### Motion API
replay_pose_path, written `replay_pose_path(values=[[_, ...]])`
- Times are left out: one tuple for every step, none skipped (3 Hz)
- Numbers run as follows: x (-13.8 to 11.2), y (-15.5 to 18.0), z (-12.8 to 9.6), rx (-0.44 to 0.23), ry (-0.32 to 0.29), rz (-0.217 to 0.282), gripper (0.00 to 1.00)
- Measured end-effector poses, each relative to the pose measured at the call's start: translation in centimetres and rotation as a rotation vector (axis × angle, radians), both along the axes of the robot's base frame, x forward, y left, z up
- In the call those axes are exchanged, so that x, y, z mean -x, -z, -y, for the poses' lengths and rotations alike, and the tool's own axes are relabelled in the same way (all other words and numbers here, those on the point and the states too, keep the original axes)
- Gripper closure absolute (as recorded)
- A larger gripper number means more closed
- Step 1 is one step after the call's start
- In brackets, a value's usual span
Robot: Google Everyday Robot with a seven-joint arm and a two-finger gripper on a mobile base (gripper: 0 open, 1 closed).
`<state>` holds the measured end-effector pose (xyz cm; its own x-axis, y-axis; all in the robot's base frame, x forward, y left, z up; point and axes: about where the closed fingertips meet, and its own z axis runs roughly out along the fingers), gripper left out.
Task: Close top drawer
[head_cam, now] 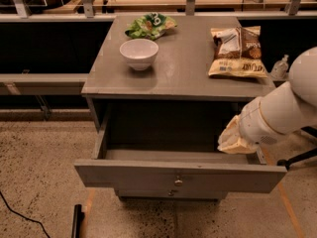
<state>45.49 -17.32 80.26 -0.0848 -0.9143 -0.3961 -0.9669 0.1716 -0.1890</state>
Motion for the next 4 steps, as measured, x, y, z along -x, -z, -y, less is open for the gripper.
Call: replay_pose_path(values=[[0.3,2.7,0.2,-0.049,-0.012,0.074,0.95],[0.9,4.7,0.5,-0.040,0.010,0.125,1.00],[1.0,5.0,0.6,-0.041,0.023,0.139,1.00],[2.8,5.5,0.4,-0.070,0.073,0.153,1.00]])
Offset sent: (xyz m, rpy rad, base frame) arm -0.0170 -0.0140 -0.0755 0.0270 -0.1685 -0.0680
